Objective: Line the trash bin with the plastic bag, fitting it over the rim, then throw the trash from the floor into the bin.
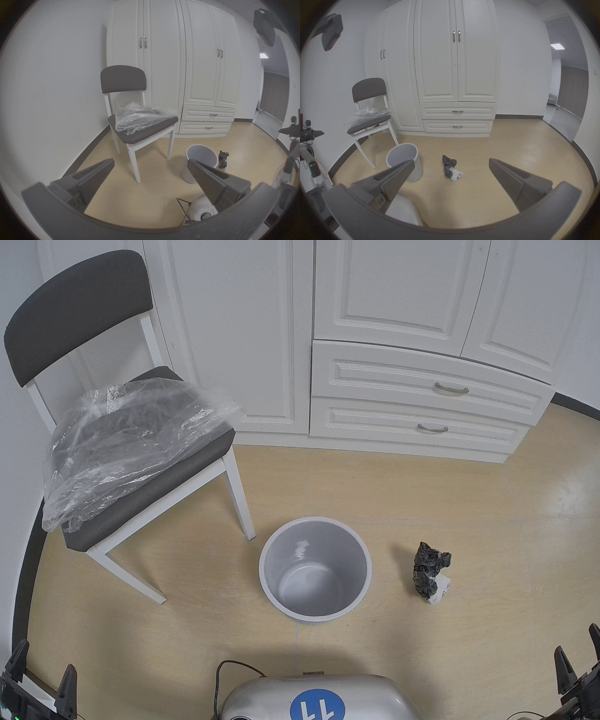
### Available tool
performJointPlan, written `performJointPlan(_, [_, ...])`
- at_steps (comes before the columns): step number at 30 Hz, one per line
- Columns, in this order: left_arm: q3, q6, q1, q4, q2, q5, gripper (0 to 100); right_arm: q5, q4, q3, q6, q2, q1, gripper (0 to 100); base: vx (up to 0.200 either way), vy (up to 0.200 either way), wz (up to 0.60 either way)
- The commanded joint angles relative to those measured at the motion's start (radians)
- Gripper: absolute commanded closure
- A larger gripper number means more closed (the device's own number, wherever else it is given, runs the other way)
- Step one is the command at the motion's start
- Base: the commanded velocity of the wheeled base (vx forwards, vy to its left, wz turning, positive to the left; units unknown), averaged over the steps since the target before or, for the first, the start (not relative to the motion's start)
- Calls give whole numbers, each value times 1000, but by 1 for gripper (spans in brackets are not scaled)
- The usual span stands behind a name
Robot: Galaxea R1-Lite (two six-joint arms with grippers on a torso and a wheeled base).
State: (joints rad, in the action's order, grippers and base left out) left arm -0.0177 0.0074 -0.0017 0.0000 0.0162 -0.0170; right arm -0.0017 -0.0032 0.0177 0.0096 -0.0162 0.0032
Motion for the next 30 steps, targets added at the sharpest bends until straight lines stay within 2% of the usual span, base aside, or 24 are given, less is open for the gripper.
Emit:
performJointPlan(1, [18, -1, 0, 0, -15, -1, 0, 0, 0, -18, 0, 16, 0, 0, 0, 0, 0])
performJointPlan(30, [18, 0, 0, 0, -15, 0, 0, 3, 5, -18, -10, 16, -2, 0, 0, 0, 0])
